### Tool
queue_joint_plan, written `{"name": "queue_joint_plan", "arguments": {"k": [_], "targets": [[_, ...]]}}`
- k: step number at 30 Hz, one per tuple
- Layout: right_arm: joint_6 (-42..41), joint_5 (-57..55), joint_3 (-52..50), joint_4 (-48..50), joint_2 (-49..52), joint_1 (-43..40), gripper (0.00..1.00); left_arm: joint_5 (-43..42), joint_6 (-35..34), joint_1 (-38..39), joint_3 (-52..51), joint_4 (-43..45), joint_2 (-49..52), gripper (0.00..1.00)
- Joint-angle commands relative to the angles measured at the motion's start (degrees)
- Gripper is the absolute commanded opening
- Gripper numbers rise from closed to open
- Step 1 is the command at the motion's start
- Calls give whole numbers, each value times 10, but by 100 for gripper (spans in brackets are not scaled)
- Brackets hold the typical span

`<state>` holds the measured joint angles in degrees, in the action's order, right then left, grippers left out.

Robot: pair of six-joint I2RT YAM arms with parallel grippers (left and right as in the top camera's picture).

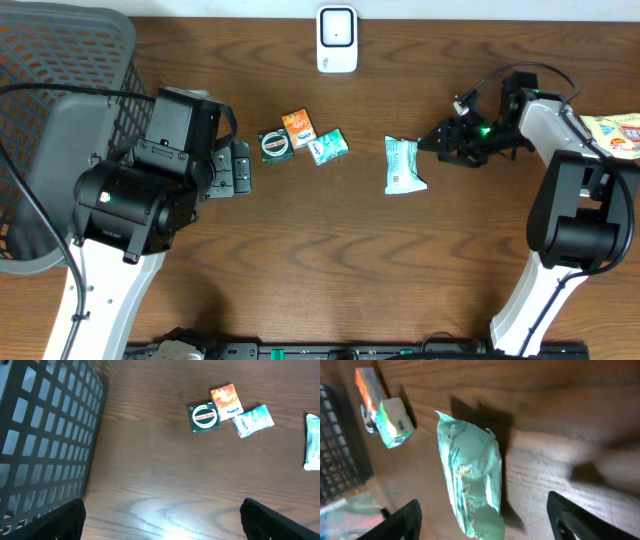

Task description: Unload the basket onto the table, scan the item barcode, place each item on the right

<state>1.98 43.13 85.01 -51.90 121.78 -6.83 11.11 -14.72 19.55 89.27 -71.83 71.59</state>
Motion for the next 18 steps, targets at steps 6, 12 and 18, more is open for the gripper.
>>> {"name": "queue_joint_plan", "arguments": {"k": [6,12,18], "targets": [[-65,-138,-1,21,-11,59,82,10,5,-3,5,-2,3,98],[-66,-143,-5,27,-5,80,65,10,5,-3,5,-2,3,98],[-66,-130,-26,58,0,99,52,10,5,-3,5,-2,3,98]]}}
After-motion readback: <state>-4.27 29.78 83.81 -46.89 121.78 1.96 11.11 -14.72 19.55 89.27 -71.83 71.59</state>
